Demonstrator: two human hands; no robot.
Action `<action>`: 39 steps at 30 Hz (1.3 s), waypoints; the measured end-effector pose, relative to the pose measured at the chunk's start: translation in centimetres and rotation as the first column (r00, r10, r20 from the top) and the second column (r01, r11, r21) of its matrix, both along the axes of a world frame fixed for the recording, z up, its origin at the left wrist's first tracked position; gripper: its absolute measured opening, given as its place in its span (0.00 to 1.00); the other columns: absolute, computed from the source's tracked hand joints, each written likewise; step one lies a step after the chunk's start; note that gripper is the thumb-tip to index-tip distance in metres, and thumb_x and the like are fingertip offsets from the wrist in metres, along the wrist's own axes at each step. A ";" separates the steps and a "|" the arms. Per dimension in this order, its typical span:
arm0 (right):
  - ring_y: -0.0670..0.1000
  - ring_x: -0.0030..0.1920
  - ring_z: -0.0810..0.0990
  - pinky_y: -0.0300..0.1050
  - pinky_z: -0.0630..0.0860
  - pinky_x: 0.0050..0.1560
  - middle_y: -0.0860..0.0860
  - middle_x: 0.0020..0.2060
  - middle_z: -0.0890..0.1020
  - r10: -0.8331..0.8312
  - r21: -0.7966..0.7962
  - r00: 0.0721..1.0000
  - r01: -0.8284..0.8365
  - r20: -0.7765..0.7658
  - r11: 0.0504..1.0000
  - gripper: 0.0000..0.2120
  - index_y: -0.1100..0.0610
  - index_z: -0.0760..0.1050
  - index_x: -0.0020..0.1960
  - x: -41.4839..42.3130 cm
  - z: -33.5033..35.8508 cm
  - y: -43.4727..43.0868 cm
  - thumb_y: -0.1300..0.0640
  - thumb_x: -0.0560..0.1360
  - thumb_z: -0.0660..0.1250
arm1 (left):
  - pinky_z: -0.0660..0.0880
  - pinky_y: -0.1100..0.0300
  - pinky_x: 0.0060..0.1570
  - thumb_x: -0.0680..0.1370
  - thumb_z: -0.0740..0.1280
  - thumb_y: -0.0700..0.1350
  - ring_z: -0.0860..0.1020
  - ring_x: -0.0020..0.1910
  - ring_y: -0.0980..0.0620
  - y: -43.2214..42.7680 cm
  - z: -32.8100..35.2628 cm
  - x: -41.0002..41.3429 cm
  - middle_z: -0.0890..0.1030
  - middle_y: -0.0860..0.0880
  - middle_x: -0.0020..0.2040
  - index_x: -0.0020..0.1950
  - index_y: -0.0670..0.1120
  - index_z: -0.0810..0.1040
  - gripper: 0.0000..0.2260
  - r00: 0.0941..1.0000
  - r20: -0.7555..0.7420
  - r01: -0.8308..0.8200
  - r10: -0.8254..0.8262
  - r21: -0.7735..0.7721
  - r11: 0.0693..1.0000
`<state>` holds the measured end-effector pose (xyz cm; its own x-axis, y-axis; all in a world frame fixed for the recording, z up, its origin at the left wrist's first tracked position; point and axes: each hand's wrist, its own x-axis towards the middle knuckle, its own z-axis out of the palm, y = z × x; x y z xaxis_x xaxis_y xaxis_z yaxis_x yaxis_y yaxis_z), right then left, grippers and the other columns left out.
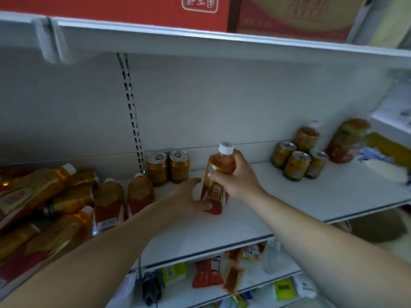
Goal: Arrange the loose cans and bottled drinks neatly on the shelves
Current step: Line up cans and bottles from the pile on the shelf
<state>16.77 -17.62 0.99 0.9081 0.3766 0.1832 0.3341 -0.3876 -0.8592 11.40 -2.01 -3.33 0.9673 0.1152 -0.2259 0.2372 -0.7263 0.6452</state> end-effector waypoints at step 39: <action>0.50 0.63 0.73 0.42 0.68 0.61 0.49 0.64 0.73 -0.103 -0.136 0.976 0.130 0.194 0.982 0.40 0.49 0.59 0.73 22.4 -5.2 -34.3 0.52 0.68 0.77 | 0.37 0.35 0.70 0.74 0.48 0.72 0.36 0.75 0.39 -30.9 -6.9 16.8 0.38 0.46 0.78 0.78 0.52 0.41 0.40 0.972 -0.164 -0.053 0.169 0.545 0.837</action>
<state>39.14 -51.95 -4.18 0.9026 0.3055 0.3034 0.4274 -0.5504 -0.7172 28.25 -32.96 -10.19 0.8820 0.3776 -0.2819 0.4174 -0.9037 0.0954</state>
